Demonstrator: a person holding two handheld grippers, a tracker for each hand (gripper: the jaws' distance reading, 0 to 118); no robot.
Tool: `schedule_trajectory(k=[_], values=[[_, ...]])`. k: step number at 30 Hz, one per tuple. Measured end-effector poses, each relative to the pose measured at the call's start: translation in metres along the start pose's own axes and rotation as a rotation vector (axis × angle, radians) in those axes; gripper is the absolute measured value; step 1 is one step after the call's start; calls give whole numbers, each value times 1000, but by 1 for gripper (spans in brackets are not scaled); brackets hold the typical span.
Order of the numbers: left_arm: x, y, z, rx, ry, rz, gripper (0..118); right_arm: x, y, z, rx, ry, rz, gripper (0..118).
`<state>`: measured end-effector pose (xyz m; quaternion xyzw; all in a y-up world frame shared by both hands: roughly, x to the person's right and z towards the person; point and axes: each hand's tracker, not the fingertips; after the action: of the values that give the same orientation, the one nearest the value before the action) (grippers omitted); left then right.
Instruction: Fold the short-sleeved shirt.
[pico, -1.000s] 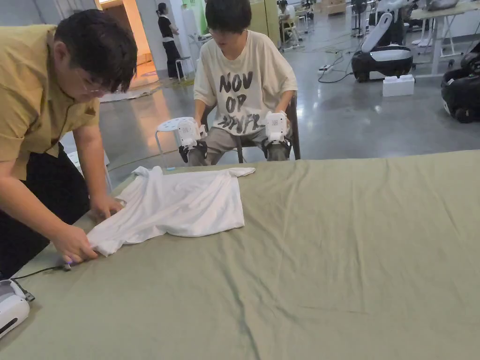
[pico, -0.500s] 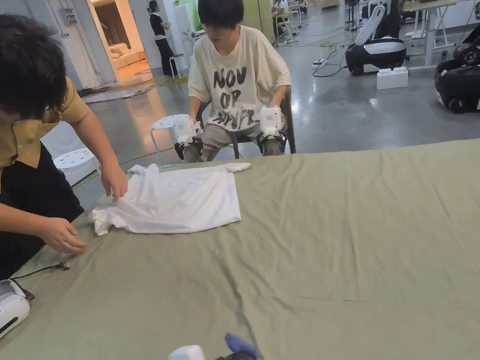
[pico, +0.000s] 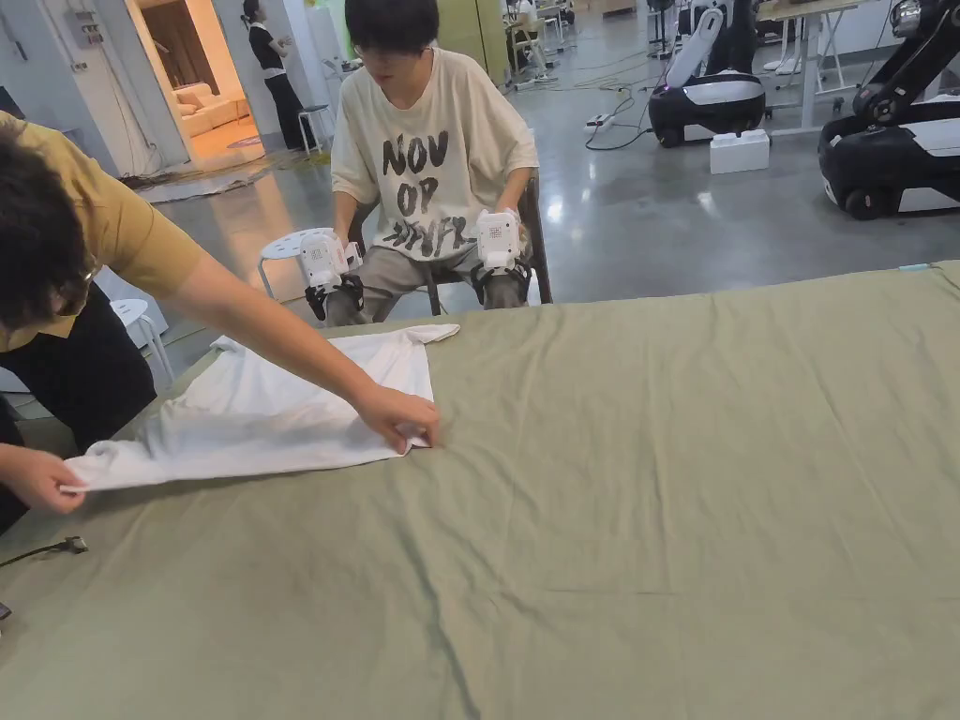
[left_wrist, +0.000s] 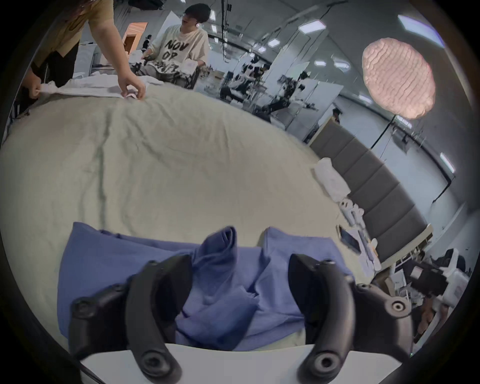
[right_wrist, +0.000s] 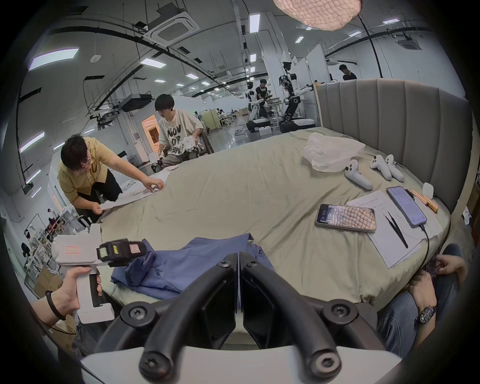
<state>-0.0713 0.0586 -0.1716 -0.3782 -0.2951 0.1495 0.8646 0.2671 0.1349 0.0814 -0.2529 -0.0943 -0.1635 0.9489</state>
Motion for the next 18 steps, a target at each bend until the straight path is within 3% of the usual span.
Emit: schedule_trajectory(k=[1, 2, 3, 5, 6, 14, 18], values=[[-2, 2, 6, 28, 16, 15, 70, 0, 0, 0, 0, 0, -2, 0], [-7, 5, 12, 39, 5, 44, 43, 0, 0, 1, 2, 0, -3, 0], [-16, 5, 15, 62, -32, 103, 0, 1, -1, 1, 3, 3, -5, 0], [-16, 0, 13, 41, -28, 178, 0, 2, -2, 0, -1, 10, -10, 0], [-18, -2, 10, 42, 20, 155, 0, 2, -2, 0, -3, 11, -10, 0], [-12, -38, -54, -148, -34, 159, 0, -2, -4, 0, -16, 9, -13, 0], [3, -32, -55, -164, 12, 40, 0, -3, -6, -2, -21, 17, -11, 0]])
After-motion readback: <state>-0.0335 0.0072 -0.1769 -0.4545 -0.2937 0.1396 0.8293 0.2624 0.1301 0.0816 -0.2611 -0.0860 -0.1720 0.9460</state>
